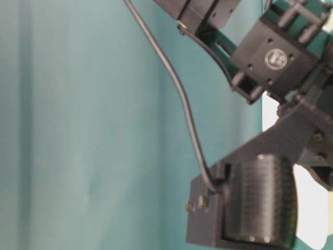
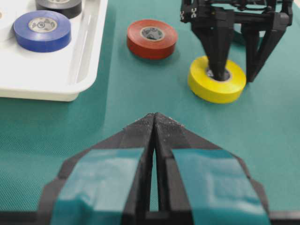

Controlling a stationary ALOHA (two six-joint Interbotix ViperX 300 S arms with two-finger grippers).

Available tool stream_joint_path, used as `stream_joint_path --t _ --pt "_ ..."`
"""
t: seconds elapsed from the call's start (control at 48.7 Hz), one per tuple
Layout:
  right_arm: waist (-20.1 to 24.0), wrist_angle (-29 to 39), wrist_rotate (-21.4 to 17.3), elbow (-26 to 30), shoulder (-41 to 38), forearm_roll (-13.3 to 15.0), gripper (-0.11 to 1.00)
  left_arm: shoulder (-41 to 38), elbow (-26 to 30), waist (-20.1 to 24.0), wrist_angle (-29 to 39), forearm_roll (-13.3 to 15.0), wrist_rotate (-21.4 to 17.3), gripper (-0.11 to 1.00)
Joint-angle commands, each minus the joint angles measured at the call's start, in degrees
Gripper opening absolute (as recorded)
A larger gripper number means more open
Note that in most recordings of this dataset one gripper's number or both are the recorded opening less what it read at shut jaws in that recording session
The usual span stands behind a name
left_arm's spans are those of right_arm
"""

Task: Put the tape into the white case with the right arm.
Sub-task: 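Lower the right gripper onto the yellow tape roll and close, then lift the yellow tape and carry it to the tray's left side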

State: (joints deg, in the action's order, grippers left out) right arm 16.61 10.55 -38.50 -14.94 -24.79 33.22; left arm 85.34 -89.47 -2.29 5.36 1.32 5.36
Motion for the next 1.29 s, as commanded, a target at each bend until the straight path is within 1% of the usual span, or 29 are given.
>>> stream_joint_path --t 0.0,0.062,0.103,0.39,0.513,0.637,0.801,0.904,1.006,1.13,1.273 --pt "-0.5 0.1 -0.1 1.1 1.1 0.1 0.13 -1.1 0.8 0.2 -0.6 0.1 0.0 0.00" --pt "-0.6 0.1 0.0 1.1 1.1 0.1 0.05 -1.1 0.8 0.2 -0.6 0.1 0.0 0.00" --pt "-0.6 0.1 0.0 1.2 1.1 0.1 0.03 -1.1 0.9 0.2 -0.6 0.1 0.0 0.00" --pt "-0.6 0.3 0.1 1.2 2.2 0.1 0.03 -1.1 0.8 0.2 -0.6 0.1 0.0 0.00" --pt "-0.6 2.3 0.2 1.1 4.0 0.1 0.03 -1.1 0.8 0.2 -0.6 0.1 0.0 0.00" --pt "-0.5 5.4 0.2 1.5 6.5 1.1 0.03 -1.1 0.8 0.2 -0.6 0.1 0.0 0.00" --pt "0.0 8.3 0.2 2.1 9.3 1.5 0.03 -1.1 0.8 0.2 -0.6 0.1 0.0 0.00" --pt "0.1 9.8 0.2 2.5 9.7 1.8 0.03 -1.1 0.9 0.2 -0.6 0.0 0.0 0.00" --pt "0.1 10.1 0.2 2.6 9.6 2.8 0.03 -1.1 0.8 0.2 -0.6 0.0 0.0 0.00" --pt "-0.9 10.1 0.1 2.5 9.4 4.4 0.03 -1.1 0.8 0.2 -0.6 0.1 0.0 0.00" --pt "-3.1 10.1 0.3 2.4 9.1 5.1 0.03 -1.1 0.8 0.2 -0.6 0.1 0.0 0.00"
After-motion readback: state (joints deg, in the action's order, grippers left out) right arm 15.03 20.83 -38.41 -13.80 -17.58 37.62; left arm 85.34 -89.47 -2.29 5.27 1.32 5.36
